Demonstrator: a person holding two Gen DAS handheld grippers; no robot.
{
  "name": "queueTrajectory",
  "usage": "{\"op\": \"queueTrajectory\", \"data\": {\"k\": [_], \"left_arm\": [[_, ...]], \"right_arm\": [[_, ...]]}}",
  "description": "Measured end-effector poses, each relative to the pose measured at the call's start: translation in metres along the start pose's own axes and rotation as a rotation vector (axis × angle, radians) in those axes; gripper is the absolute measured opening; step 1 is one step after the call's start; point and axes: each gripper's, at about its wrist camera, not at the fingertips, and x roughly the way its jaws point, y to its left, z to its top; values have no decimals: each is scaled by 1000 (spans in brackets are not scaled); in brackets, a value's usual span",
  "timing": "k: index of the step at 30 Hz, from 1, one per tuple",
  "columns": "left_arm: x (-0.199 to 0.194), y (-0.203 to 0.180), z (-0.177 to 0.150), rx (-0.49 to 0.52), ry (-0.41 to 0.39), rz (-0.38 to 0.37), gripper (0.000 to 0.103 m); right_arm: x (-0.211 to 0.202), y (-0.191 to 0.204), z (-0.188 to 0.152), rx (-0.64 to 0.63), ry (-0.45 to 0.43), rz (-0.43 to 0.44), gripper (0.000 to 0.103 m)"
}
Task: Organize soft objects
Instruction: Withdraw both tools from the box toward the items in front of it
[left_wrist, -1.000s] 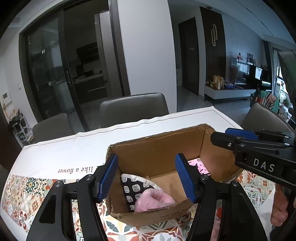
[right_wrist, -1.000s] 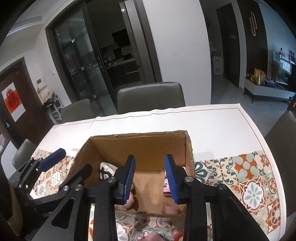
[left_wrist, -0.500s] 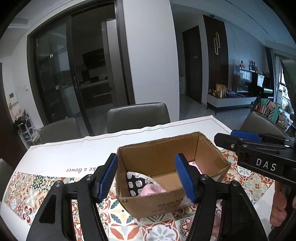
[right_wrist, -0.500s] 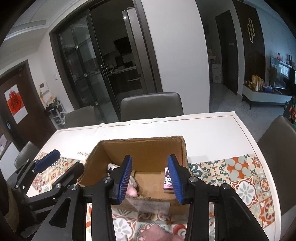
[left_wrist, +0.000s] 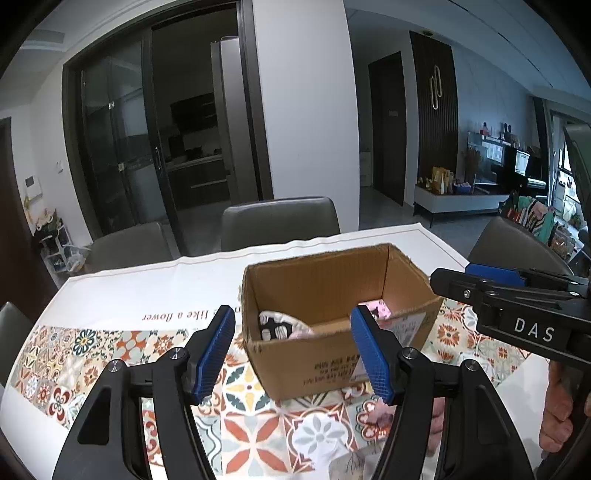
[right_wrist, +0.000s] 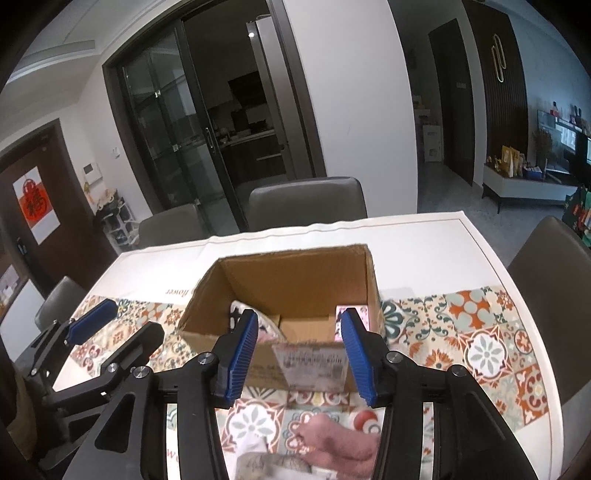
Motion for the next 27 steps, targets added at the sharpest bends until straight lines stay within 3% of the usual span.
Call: {"op": "queueTrajectory", "data": {"k": [14, 27], "left_arm": [[-19, -6, -36, 9, 80, -50, 65], [-21, -44, -78, 35, 158, -76, 65]], "right_arm": [[-12, 0, -37, 13, 61, -32, 49], [-5, -26, -74, 8, 176, -50, 49]]}}
